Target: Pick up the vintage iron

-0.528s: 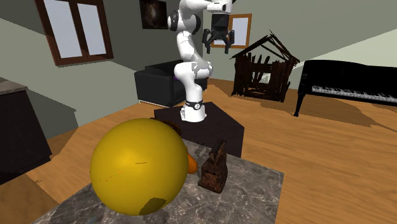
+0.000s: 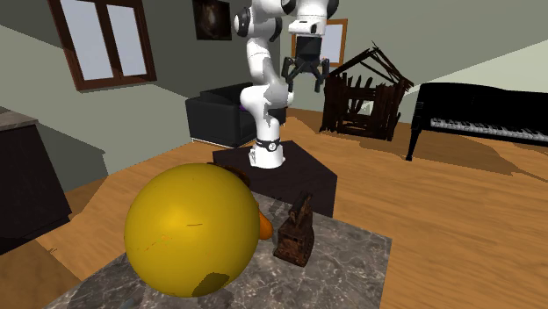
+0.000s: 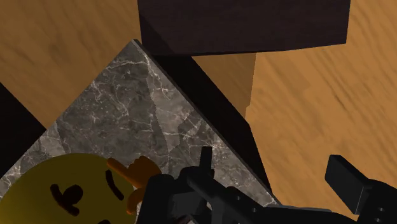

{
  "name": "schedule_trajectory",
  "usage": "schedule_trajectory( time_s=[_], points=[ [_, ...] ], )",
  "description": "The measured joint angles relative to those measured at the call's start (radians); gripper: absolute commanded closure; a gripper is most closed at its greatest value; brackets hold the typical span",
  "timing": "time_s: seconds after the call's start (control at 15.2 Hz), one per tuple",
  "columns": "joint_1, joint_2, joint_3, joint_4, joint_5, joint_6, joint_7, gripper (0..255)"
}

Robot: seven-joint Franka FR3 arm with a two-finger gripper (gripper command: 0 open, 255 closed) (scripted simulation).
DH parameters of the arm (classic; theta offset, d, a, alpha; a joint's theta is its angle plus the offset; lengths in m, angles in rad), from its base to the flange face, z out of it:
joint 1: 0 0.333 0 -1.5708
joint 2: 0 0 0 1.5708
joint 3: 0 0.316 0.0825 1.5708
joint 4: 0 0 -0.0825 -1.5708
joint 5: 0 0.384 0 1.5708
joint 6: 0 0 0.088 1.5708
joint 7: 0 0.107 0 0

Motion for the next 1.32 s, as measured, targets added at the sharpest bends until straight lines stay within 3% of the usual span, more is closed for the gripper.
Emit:
schedule_trajectory(
  time_s=[0.59, 1.32],
  points=[
    [-0.048, 0.278, -0.02, 0.052, -0.032, 0.214, 0.052, 0],
    [-0.092, 0.687, -0.051, 0.279, -0.059, 0.381, 0.12, 0]
  ],
)
